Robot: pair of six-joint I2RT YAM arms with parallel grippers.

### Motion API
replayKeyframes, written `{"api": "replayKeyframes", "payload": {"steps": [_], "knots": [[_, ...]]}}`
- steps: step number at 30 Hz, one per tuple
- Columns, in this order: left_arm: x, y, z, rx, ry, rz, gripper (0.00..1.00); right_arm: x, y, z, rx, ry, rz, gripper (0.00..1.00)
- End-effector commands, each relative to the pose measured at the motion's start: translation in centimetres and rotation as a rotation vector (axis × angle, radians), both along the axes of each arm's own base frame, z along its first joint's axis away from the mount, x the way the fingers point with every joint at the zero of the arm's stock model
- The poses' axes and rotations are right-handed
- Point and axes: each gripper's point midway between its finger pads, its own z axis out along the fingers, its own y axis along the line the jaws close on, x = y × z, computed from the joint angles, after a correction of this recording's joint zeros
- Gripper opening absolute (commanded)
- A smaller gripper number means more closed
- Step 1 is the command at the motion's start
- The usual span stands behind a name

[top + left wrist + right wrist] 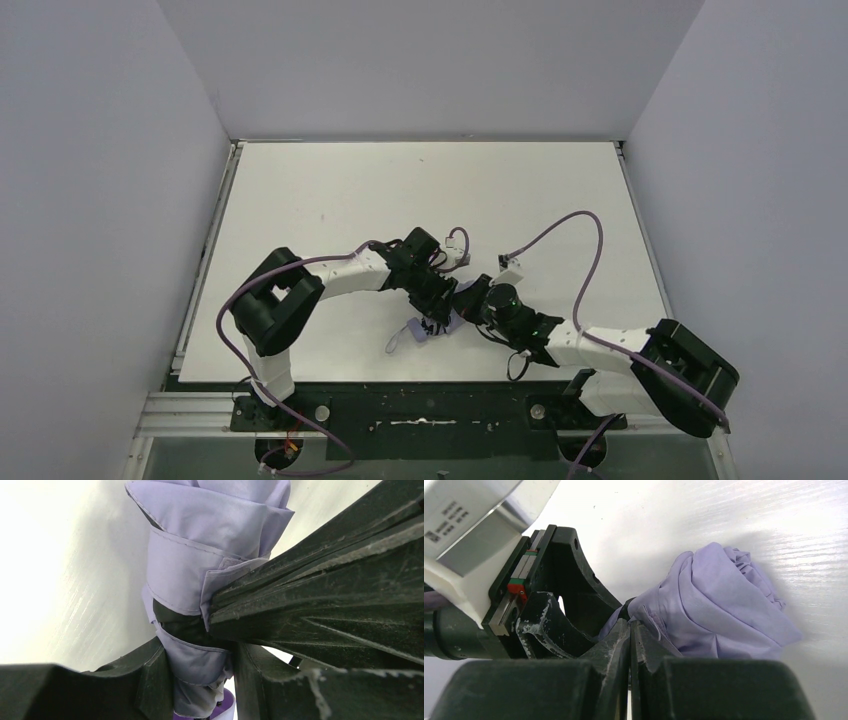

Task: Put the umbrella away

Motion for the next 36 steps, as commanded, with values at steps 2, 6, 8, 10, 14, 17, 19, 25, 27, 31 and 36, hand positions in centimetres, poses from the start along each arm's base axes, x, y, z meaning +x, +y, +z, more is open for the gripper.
{"api": "replayKeyframes", "payload": {"steps": [2, 6, 8, 10, 14, 17, 19, 25, 27, 31, 36], "knots": [[-0.3, -0.5, 1.2, -0.051, -0.039, -0.075, 0.00, -0.7, -5.5, -5.5, -0.263, 0.108, -0.140, 0.00], [-0.8, -0.1, 1.3, -0.052, -0.045, -0.107, 0.00, -0.7, -7.1, -5.8, -0.299, 0.118, -0.179, 0.00], [-1.0, 0.1, 1.3, -0.051, -0.048, -0.120, 0.00, -0.5, -7.8, -5.8, -0.312, 0.124, -0.187, 0.00], [-1.2, 0.3, 1.2, -0.045, -0.047, -0.135, 0.00, -0.2, -8.3, -5.6, -0.303, 0.126, -0.198, 0.00], [-1.2, 0.6, 1.6, -0.049, -0.075, -0.163, 0.00, 0.8, -7.4, -2.7, -0.245, 0.034, -0.124, 0.00], [-0.5, 0.8, 2.1, -0.030, -0.116, -0.188, 0.04, 1.5, -5.8, 1.4, -0.229, -0.086, -0.014, 0.00], [-0.2, 0.9, 2.4, -0.015, -0.131, -0.211, 0.08, 1.4, -6.1, 3.3, -0.264, -0.116, 0.012, 0.00], [1.8, 1.3, 4.2, 0.029, -0.164, -0.228, 0.61, 0.5, -10.4, 4.7, -0.442, -0.075, -0.037, 0.01], [2.7, 1.4, 5.1, 0.030, -0.190, -0.214, 0.73, 0.3, -11.1, 4.7, -0.476, -0.062, -0.041, 0.01], [4.3, 1.8, 6.9, 0.013, -0.223, -0.177, 0.76, 0.1, -11.7, 4.8, -0.512, -0.047, -0.028, 0.01], [4.6, 3.2, 8.9, -0.008, -0.252, -0.092, 0.76, 0.2, -12.1, 4.8, -0.580, -0.010, 0.005, 0.04]]}}
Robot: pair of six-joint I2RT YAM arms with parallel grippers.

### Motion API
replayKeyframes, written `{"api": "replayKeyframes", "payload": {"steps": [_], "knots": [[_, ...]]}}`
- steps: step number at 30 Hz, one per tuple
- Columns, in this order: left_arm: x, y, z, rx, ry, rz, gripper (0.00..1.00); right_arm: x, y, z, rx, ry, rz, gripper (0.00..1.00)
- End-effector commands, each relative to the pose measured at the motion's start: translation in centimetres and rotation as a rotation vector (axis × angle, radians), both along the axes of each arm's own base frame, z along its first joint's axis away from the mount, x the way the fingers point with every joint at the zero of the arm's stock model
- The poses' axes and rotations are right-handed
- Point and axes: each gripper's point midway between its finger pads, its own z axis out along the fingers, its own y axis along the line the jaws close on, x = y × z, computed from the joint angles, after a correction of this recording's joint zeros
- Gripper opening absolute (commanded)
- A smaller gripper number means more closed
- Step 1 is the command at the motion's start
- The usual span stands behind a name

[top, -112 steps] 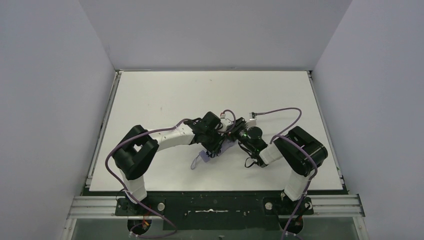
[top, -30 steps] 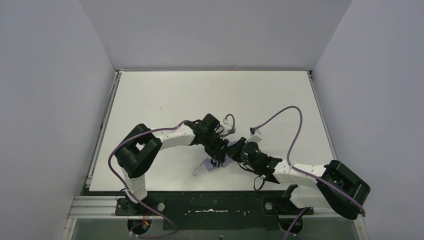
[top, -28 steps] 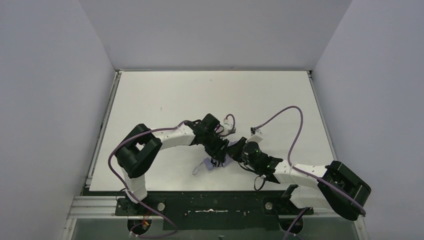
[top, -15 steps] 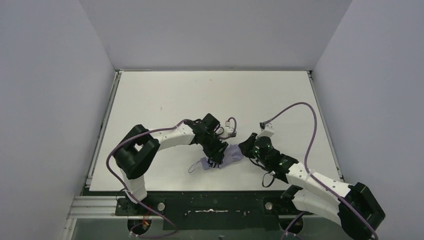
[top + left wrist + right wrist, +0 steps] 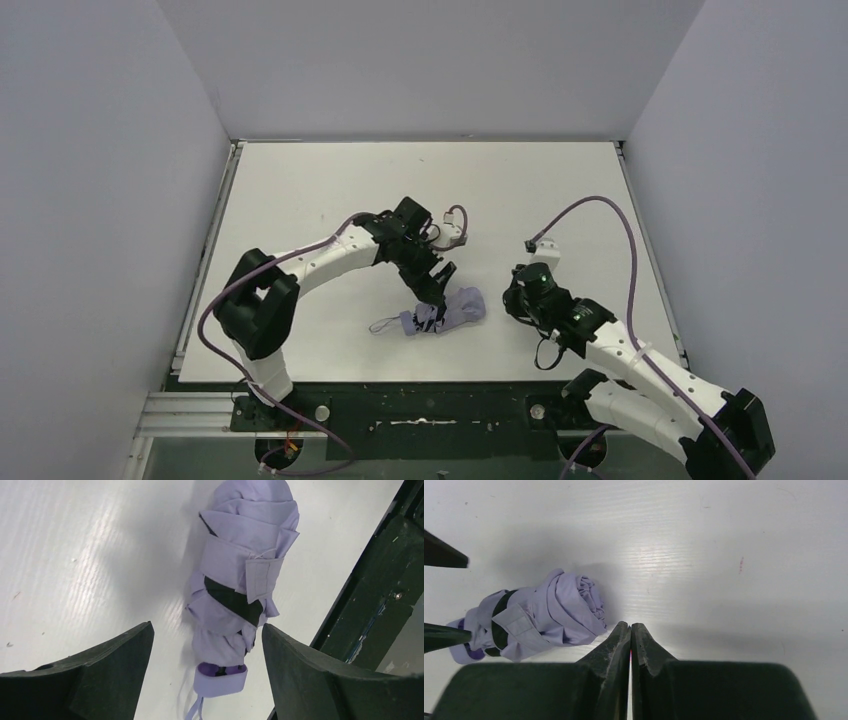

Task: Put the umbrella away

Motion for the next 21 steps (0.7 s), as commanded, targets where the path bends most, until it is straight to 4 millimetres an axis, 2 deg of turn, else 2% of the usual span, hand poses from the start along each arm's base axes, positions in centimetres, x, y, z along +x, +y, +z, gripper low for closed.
{"api": "replayKeyframes", "payload": {"steps": [1, 4, 8, 10, 13, 15, 17, 19, 21], "knots": [[0.3, 1.4, 4.4, -0.067, -0.086, 0.074, 0.75, 0.7, -0.9, 1.4, -0.108, 0.013, 0.023, 0.04], [0.0, 3.0, 5.8, -0.125, -0.165, 0.205, 0.70, 0.8, -1.1, 1.1, -0.185, 0.059, 0.063, 0.05], [-0.8, 7.4, 6.0, -0.107, -0.196, 0.495, 0.50, 1.1, -0.8, -0.2, -0.245, 0.132, 0.137, 0.06], [-1.6, 9.7, 6.2, -0.090, -0.213, 0.596, 0.33, 1.3, -0.4, -0.8, -0.258, 0.159, 0.174, 0.06], [-3.0, 11.7, 5.7, -0.087, -0.208, 0.696, 0.00, 1.9, 0.0, -1.7, -0.259, 0.192, 0.192, 0.06], [-4.2, 11.9, 5.1, -0.113, -0.186, 0.714, 0.00, 2.2, 0.4, -2.2, -0.255, 0.215, 0.214, 0.06], [-4.8, 12.8, 3.8, -0.082, -0.172, 0.765, 0.00, 2.5, 1.0, -2.5, -0.249, 0.236, 0.240, 0.05], [-4.8, 13.3, 2.9, -0.060, -0.161, 0.825, 0.00, 2.6, 1.5, -2.8, -0.239, 0.250, 0.274, 0.05], [-4.7, 12.9, 1.9, -0.062, -0.134, 0.852, 0.00, 2.7, 2.1, -3.1, -0.232, 0.264, 0.307, 0.04]]}}
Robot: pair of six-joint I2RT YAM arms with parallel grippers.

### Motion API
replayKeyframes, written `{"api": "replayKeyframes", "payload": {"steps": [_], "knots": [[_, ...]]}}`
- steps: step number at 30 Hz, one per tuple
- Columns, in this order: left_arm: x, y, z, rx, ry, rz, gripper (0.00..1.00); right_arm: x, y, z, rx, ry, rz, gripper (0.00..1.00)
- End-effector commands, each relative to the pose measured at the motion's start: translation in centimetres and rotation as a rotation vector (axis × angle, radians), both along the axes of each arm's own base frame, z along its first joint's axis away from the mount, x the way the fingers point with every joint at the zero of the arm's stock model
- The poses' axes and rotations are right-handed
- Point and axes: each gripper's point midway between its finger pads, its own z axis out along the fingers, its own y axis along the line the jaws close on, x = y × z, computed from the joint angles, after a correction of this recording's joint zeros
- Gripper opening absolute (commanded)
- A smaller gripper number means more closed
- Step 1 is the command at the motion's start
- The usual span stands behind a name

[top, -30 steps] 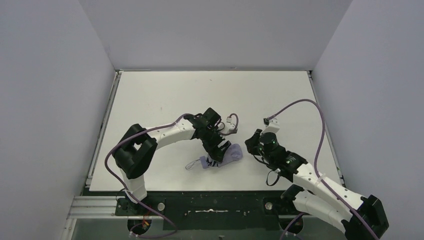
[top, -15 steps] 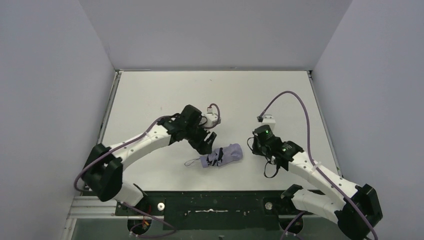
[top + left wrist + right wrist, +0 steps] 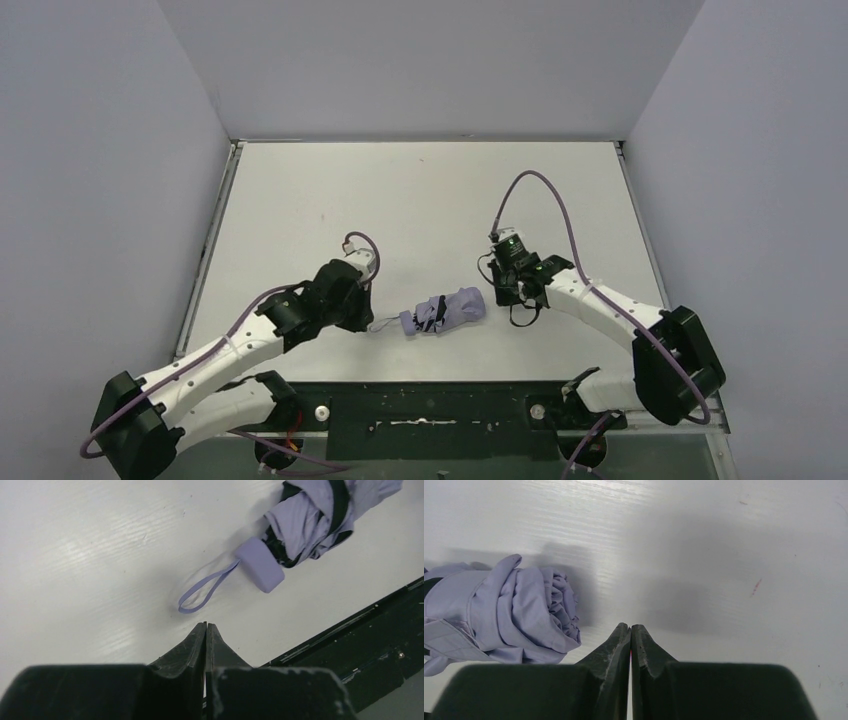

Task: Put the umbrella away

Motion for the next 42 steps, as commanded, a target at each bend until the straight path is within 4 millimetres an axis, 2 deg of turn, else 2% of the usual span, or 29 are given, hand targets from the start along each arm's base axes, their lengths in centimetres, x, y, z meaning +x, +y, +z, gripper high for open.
{"api": "replayKeyframes", "payload": {"steps": [1, 7, 11, 17, 23, 27, 33, 37, 42], "knots": [[1.1, -0.6, -1.4, -0.043, 0.030, 0.142, 0.00, 1.6, 2.3, 1.3, 0.067, -0.015, 0.093, 0.03], [1.5, -3.8, -4.3, -0.028, 0.082, 0.077, 0.00, 1.3, 2.4, -0.5, 0.035, 0.058, 0.120, 0.03], [1.1, -5.0, -5.5, -0.009, 0.115, 0.049, 0.00, 1.1, 2.1, -1.4, 0.008, 0.098, 0.120, 0.02], [0.7, -5.8, -6.9, -0.001, 0.132, 0.048, 0.00, 0.3, 2.6, -2.2, 0.024, 0.147, 0.152, 0.02], [2.0, -6.2, -8.1, 0.043, 0.113, 0.061, 0.00, -0.2, 3.7, -2.2, 0.070, 0.162, 0.191, 0.02], [2.9, -7.5, -8.6, 0.072, 0.114, 0.017, 0.00, -0.7, 5.5, -2.1, 0.100, 0.157, 0.239, 0.01], [4.1, -10.5, -8.0, 0.061, 0.106, -0.052, 0.00, -0.9, 9.0, -1.8, 0.159, 0.127, 0.278, 0.01], [5.3, -11.0, -7.3, 0.070, 0.089, -0.069, 0.00, 0.3, 9.3, -1.3, 0.178, 0.089, 0.210, 0.01], [8.1, -9.4, -7.1, 0.060, 0.113, -0.041, 0.00, 3.7, 8.0, -0.4, 0.164, 0.018, 0.113, 0.02]]}}
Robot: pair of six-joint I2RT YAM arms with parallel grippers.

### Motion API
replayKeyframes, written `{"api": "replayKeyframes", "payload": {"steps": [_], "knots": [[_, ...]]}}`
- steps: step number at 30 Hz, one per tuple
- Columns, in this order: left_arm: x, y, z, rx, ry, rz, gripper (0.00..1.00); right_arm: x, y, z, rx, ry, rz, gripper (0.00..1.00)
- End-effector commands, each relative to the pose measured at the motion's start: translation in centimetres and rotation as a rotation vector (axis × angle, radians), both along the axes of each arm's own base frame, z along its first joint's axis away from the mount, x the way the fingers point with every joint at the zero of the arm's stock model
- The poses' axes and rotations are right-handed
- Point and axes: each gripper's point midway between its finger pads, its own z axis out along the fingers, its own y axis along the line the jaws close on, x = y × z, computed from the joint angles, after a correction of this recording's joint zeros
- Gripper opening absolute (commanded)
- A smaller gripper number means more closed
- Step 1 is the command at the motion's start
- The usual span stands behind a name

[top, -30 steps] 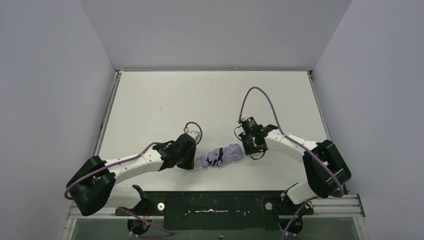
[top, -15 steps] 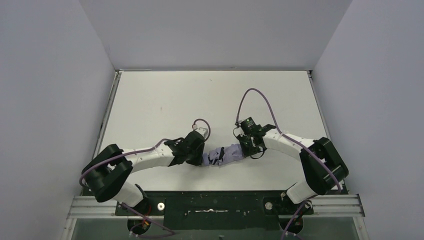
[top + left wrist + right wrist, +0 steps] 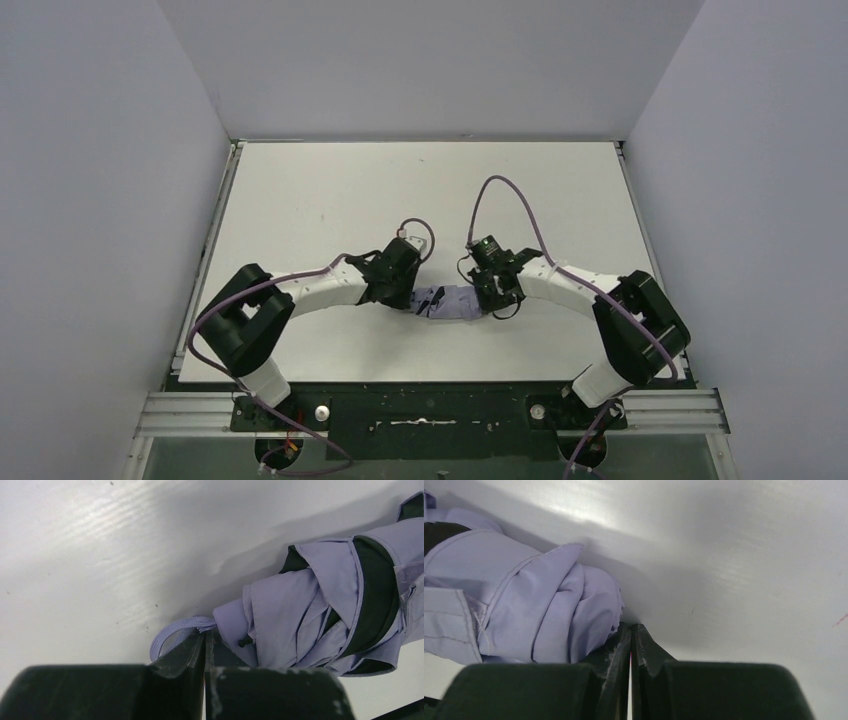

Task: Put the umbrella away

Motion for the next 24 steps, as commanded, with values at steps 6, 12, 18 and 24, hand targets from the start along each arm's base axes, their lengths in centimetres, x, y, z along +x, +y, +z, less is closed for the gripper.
{"api": "replayKeyframes", "payload": {"steps": [6, 12, 18, 24], "knots": [[6.2, 1.8, 4.2, -0.116, -0.028, 0.021, 0.02, 8.5, 2.7, 5.5, 0.144, -0.245, -0.057, 0.17], [6.4, 6.9, 9.4, -0.073, -0.142, 0.102, 0.34, 8.5, -2.7, 9.3, 0.007, -0.360, -0.127, 0.40], [3.7, 12.5, 16.6, -0.085, -0.390, 0.247, 0.67, 6.6, -4.6, 15.8, 0.060, -0.528, -0.084, 0.52], [-0.9, 16.6, 19.8, -0.124, -0.490, 0.314, 0.74, 4.1, -7.2, 21.8, 0.132, -0.703, -0.166, 0.64]]}}
